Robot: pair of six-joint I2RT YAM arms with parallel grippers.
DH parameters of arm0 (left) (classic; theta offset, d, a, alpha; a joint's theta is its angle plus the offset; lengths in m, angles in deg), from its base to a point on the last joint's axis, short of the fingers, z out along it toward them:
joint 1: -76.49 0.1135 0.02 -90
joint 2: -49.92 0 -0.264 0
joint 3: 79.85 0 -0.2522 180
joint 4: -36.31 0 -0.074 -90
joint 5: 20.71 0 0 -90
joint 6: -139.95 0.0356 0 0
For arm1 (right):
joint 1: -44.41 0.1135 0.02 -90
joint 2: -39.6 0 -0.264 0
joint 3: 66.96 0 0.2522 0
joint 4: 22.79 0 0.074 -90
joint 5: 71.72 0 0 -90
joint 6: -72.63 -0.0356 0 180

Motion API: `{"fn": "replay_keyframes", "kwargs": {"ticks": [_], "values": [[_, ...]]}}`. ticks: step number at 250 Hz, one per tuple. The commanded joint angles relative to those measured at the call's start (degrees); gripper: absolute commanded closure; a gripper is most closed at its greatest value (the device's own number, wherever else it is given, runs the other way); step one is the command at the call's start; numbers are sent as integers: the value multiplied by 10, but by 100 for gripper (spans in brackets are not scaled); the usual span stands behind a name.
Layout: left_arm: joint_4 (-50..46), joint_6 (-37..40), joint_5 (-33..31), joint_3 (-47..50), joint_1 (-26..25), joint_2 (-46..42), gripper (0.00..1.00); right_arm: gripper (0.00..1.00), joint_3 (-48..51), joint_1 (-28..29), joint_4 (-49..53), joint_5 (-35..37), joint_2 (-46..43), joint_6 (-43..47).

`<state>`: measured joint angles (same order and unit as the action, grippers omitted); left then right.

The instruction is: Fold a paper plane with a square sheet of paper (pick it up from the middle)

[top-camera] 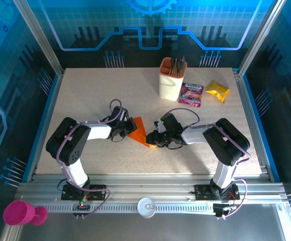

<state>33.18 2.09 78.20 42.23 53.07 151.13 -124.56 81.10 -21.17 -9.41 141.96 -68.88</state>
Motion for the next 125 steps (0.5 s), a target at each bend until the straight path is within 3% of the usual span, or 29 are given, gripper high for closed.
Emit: {"fn": "replay_keyframes", "kwargs": {"ticks": [1,66,125], "values": [[-97,10,-21,25,2,43,100,67,27,-3,20,-1,-6,-9],[-104,12,-21,20,2,41,100,66,49,2,47,27,-46,-1],[-106,12,-20,19,2,42,100,69,16,17,3,0,9,-19]]}}
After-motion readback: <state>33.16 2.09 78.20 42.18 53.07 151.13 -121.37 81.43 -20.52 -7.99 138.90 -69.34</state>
